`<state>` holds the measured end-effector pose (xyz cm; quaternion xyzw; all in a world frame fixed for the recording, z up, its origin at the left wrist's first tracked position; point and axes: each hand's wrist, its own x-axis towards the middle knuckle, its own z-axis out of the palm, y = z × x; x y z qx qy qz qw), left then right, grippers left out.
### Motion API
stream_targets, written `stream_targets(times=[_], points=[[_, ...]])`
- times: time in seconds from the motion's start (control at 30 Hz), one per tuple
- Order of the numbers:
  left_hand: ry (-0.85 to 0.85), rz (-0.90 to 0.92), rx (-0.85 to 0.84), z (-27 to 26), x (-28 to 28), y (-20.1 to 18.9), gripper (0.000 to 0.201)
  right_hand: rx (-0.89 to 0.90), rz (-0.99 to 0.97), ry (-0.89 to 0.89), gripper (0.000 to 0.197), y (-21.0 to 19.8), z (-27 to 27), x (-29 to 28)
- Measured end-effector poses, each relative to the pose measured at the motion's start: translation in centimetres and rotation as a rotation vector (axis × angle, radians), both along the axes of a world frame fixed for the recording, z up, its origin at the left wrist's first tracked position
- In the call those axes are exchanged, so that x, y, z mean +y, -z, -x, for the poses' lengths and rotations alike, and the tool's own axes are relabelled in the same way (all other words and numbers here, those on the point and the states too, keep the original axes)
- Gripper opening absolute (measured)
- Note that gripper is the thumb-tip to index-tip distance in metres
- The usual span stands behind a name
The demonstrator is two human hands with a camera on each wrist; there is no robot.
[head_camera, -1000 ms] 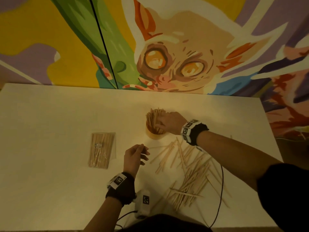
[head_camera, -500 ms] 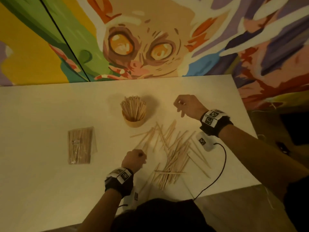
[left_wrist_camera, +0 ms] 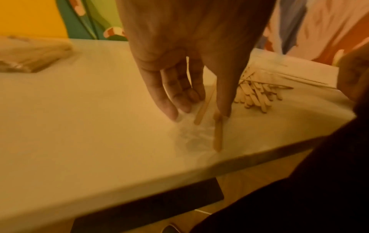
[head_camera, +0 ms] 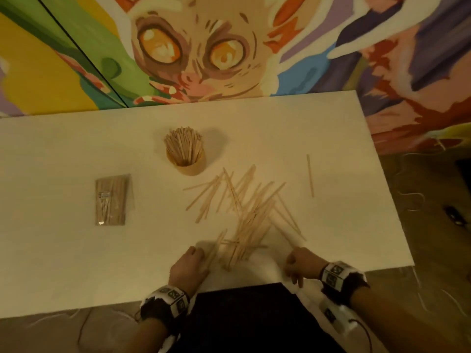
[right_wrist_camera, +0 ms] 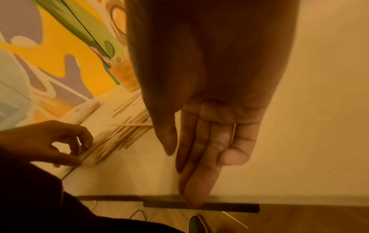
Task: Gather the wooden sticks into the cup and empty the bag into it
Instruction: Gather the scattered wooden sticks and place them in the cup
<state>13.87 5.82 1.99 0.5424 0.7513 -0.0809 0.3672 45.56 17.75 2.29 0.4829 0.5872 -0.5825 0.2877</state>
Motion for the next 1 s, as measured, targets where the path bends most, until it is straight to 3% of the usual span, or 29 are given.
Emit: stream_targets(times=[0.17,0.37,0.5,0.6,0.73,1.0], points=[[-0.231,-0.096,0.034,-1.8,0.1,0.2,0.02,0.033,0.02,0.003,0.029,0.6,0.1,1.0],[-0.376,-0.186,0.027,-3.6,3.3,0.2,0.012,0.206,-0.019,-0.004,0.021,1.1,2.9,1.4],[-0.366,-0.122,0.087,-5.0,5.8,-0.5,0.021,0.243,-0.017,0.326,0.016,0.7,4.4,0.9],[-0.344,-0.097,0.101,-6.7,6.7,-0.7,0.041,0.292,-0.096,0.482,0.021,0.2,4.7,1.1],[-0.242,-0.064,0.148,-9.5,6.8,-0.6,0.064,0.294,-0.101,0.459,0.021,0.1,3.9,1.5],[-0.155,-0.025,0.175,-11.1,7.1,-0.7,0.067,0.21,-0.021,0.335,0.016,0.6,1.5,1.5]])
